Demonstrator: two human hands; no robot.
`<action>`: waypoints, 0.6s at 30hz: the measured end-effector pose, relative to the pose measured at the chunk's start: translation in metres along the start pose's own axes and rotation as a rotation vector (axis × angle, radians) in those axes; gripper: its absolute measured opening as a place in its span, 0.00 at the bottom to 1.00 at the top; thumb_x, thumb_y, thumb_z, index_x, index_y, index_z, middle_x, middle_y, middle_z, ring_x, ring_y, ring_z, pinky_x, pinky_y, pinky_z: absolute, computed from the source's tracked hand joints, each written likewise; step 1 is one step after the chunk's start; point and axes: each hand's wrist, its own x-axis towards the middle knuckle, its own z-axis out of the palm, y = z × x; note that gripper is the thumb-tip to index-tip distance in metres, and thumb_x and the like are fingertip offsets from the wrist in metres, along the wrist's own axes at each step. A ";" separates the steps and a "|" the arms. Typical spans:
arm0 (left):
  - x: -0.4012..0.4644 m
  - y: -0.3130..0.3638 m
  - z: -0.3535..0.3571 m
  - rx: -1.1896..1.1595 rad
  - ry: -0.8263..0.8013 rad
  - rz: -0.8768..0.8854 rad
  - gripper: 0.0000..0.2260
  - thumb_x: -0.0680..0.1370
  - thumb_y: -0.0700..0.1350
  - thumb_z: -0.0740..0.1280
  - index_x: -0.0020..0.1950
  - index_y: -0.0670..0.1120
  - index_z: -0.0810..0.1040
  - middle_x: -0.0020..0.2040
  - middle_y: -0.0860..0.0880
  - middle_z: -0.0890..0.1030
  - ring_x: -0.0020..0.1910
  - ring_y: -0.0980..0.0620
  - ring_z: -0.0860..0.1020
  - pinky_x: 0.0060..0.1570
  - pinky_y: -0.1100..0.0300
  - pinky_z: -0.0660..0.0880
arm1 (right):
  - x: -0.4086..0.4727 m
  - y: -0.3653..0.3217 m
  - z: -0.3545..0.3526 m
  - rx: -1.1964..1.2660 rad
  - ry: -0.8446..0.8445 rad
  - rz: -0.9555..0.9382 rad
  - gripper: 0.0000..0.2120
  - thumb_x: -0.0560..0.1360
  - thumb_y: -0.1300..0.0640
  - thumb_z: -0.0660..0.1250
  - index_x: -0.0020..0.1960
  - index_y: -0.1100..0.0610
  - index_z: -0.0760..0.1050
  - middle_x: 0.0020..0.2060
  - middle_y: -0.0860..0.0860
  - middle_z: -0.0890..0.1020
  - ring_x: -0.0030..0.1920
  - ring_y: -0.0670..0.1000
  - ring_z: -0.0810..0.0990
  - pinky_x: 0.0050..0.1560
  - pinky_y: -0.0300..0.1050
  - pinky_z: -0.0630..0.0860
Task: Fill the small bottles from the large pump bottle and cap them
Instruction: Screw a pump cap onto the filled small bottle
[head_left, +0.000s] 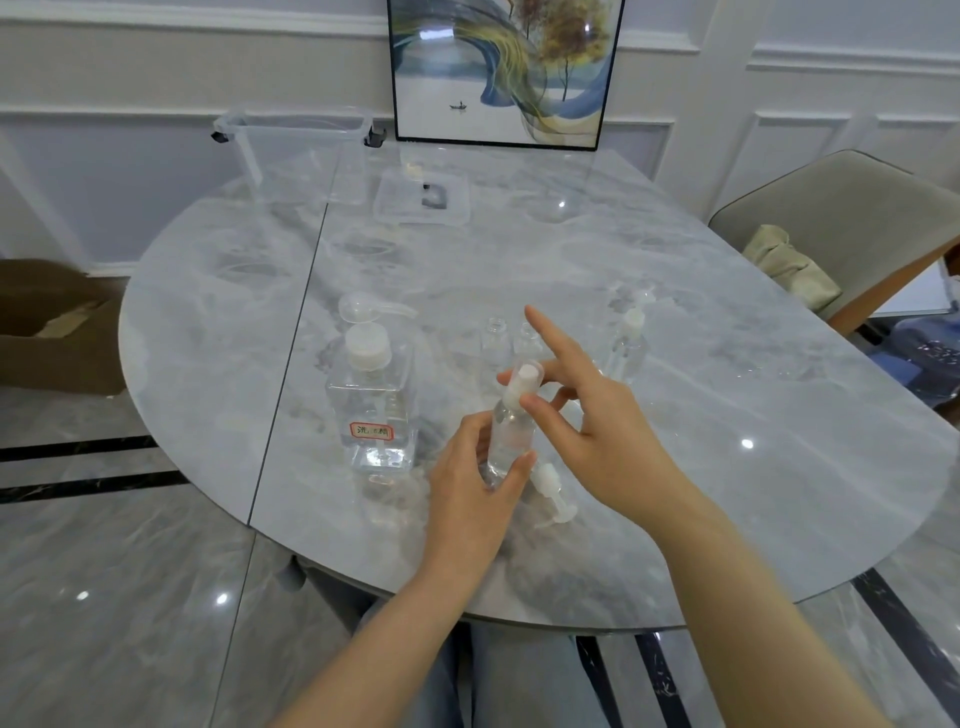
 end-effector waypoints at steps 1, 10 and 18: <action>0.000 0.000 0.000 -0.002 -0.001 0.001 0.14 0.77 0.46 0.75 0.60 0.54 0.76 0.52 0.57 0.83 0.53 0.58 0.82 0.51 0.64 0.78 | 0.001 -0.001 -0.002 -0.019 -0.039 -0.005 0.32 0.84 0.57 0.63 0.81 0.38 0.54 0.58 0.42 0.83 0.58 0.47 0.80 0.57 0.34 0.74; 0.001 -0.002 0.002 0.018 0.012 0.007 0.12 0.77 0.45 0.75 0.56 0.54 0.76 0.49 0.57 0.82 0.51 0.59 0.81 0.49 0.68 0.75 | 0.015 -0.001 0.006 -0.074 0.171 0.063 0.14 0.70 0.49 0.81 0.48 0.54 0.80 0.37 0.45 0.80 0.41 0.43 0.78 0.43 0.32 0.70; 0.000 0.001 0.001 -0.018 0.007 0.041 0.12 0.77 0.45 0.74 0.58 0.53 0.77 0.47 0.58 0.81 0.46 0.59 0.80 0.44 0.69 0.74 | -0.006 -0.002 0.009 0.254 0.101 0.160 0.29 0.79 0.58 0.72 0.77 0.46 0.68 0.61 0.40 0.83 0.63 0.42 0.80 0.66 0.42 0.76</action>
